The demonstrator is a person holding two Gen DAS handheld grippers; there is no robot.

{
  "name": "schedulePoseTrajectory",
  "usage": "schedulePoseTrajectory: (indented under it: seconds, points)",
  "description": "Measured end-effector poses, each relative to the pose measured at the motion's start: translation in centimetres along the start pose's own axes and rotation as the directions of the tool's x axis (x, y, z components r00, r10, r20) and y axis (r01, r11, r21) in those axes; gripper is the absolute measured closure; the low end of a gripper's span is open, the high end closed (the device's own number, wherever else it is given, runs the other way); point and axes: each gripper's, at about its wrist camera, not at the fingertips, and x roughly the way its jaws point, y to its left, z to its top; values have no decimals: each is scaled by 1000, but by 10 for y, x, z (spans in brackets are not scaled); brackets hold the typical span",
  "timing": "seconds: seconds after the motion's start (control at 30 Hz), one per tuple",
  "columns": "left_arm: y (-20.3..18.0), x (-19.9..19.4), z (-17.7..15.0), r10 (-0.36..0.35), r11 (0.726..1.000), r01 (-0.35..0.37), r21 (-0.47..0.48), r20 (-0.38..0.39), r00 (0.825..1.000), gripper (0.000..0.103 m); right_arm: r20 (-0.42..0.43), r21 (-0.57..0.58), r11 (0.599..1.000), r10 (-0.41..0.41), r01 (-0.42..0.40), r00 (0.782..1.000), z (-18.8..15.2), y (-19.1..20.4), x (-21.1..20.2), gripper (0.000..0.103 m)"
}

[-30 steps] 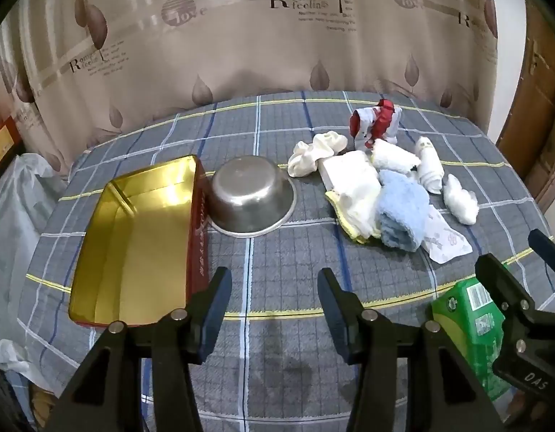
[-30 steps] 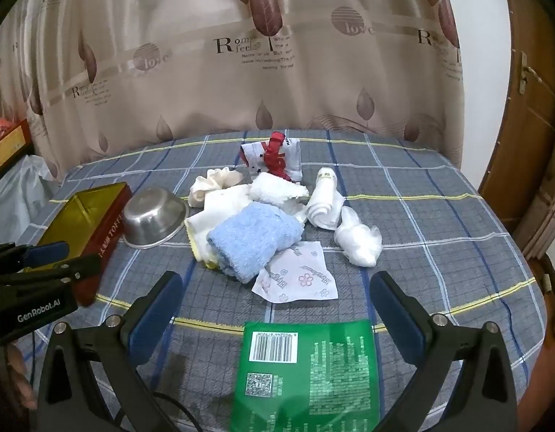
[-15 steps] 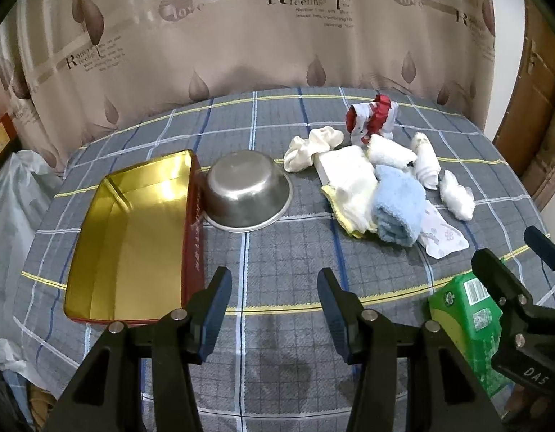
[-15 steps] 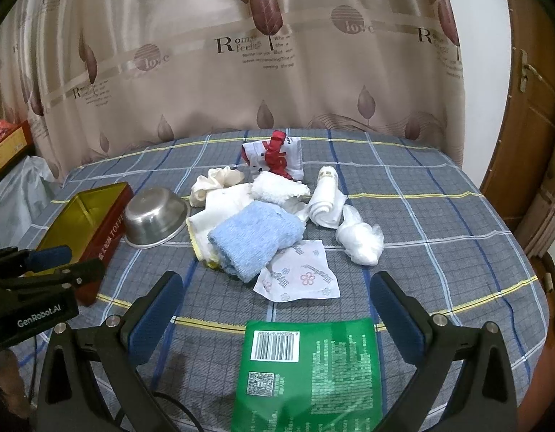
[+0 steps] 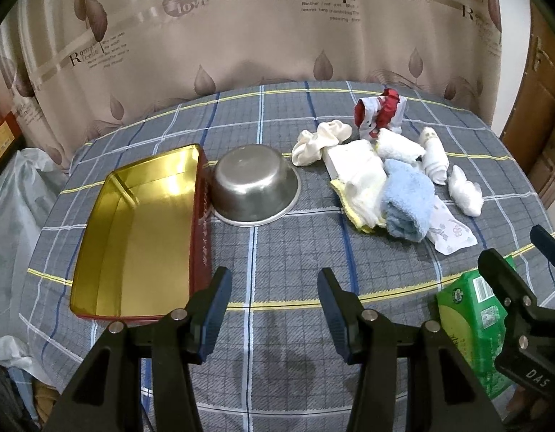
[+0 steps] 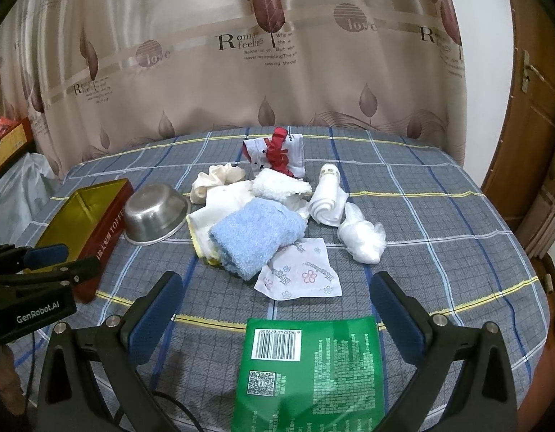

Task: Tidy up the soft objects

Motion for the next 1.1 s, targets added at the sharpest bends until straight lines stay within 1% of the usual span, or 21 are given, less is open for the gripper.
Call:
schedulePoseTrajectory:
  seconds: [1.1]
  points:
    - [0,3,-2,6,1000,-6,10,-15,1000,52,-15,-3,1000,3,-3,1000,-4,2,3,0]
